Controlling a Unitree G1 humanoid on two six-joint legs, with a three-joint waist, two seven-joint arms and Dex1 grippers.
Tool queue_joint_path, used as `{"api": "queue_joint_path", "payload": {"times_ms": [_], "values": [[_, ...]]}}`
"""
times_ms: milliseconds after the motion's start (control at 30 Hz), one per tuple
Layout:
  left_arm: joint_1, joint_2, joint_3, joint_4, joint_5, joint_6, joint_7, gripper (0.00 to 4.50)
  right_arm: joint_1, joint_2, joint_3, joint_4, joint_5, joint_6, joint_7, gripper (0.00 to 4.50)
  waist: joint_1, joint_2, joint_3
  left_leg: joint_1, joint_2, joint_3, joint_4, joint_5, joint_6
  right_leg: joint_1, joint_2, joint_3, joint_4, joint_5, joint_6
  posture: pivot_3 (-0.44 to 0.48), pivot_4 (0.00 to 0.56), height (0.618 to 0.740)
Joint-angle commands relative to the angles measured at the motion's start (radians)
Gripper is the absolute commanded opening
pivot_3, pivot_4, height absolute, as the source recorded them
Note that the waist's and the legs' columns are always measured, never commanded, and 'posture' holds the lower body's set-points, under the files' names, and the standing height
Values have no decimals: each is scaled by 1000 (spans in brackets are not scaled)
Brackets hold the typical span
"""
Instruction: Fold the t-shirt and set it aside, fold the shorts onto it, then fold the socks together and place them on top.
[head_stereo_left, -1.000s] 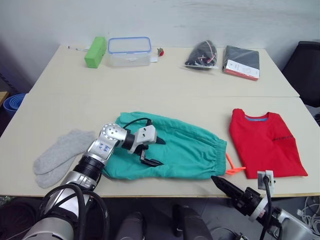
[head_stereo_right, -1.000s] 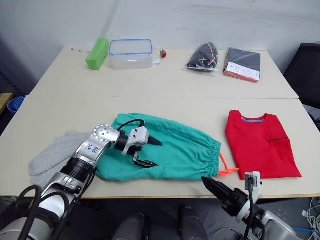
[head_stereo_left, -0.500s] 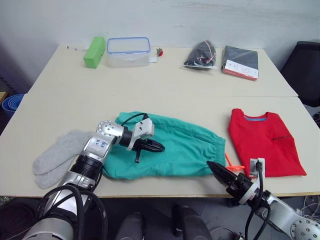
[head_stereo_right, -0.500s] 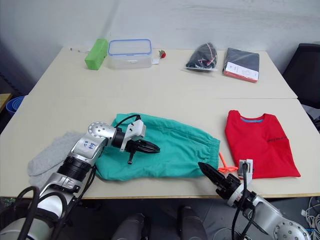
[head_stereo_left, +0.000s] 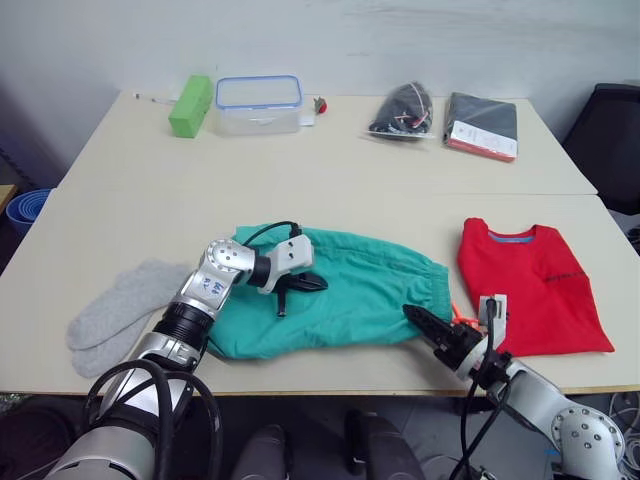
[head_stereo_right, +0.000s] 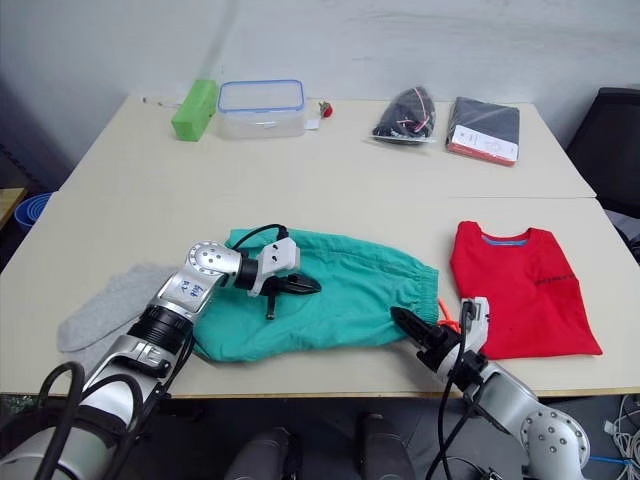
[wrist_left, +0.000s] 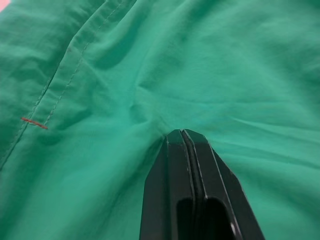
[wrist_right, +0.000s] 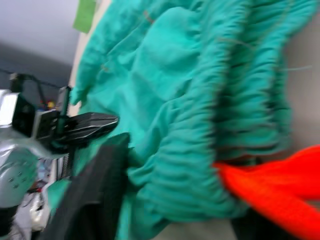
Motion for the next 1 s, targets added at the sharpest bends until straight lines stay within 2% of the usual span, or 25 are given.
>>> {"api": "queue_joint_path", "payload": {"times_ms": [33, 133, 233, 300, 500, 567, 667, 767, 867, 1000], "values": [[24, -7, -7, 16, 29, 10, 28, 0, -45, -26, 3, -43, -23, -19, 8, 1042, 0, 2, 0, 0, 0, 0, -1, 0, 0, 0, 0, 0, 0, 0, 0, 0, 150, 740], [37, -11, -3, 3, 26, 20, 41, 0, -91, -115, 78, -158, -109, -11, 142, 42, 1, 9, 0, 0, 0, 1, -1, 0, 0, 0, 0, 0, -1, 1, 2, 0, 150, 740], [51, -11, 0, -12, 31, 25, 53, 0, -186, -149, 110, -192, -87, -4, 186, 13, -1, 9, 0, 0, -1, 1, -3, 0, 0, -1, 1, -1, -1, 4, 7, 0, 150, 740], [68, -9, 7, -34, 29, 35, 63, 0, -303, -178, 147, -196, -69, 24, 224, 13, -1, 10, 0, 0, 0, 0, -4, 0, 1, -1, 2, -1, -1, 8, 14, 0, 150, 740], [116, 2, 65, -168, -21, 126, 107, 0, -556, -222, 298, -147, -78, 127, 382, 13, 0, 10, 0, -1, 0, 0, -7, 1, 1, -3, 1, -2, -1, 7, 13, 0, 150, 740], [149, 13, 146, -308, -99, 223, 132, 0, -646, -203, 404, -89, -185, 127, 448, 13, 0, 10, 0, -3, -1, 0, -9, 1, 0, -8, 1, -2, -1, 7, 12, 0, 150, 740], [220, 69, 218, -492, -148, 330, 155, 0, -737, -178, 553, -4, -369, 69, 557, 13, -9, 10, 0, -13, -1, 1, -10, 2, -2, -19, 1, -2, 4, 7, 13, 0, 150, 740], [313, 141, 285, -680, -219, 450, 152, 0, -797, -136, 625, 77, -473, 22, 647, 13, -7, 10, 0, -21, -1, 2, -10, 6, -8, -28, 3, -3, 6, 7, 13, 0, 150, 740], [444, 231, 406, -863, -325, 574, 143, 0, -852, -102, 691, 141, -570, -30, 749, 13, -21, 10, 1, -24, -1, 5, -10, 9, -12, -32, 3, -4, 7, 7, 13, 0, 150, 740], [611, 315, 590, -970, -375, 641, 189, 0, -894, -54, 744, 205, -663, -83, 851, 13, -26, 10, 1, -23, -1, 4, -10, 6, -7, -31, 2, -4, 6, 7, 13, 0, 150, 740]]}}
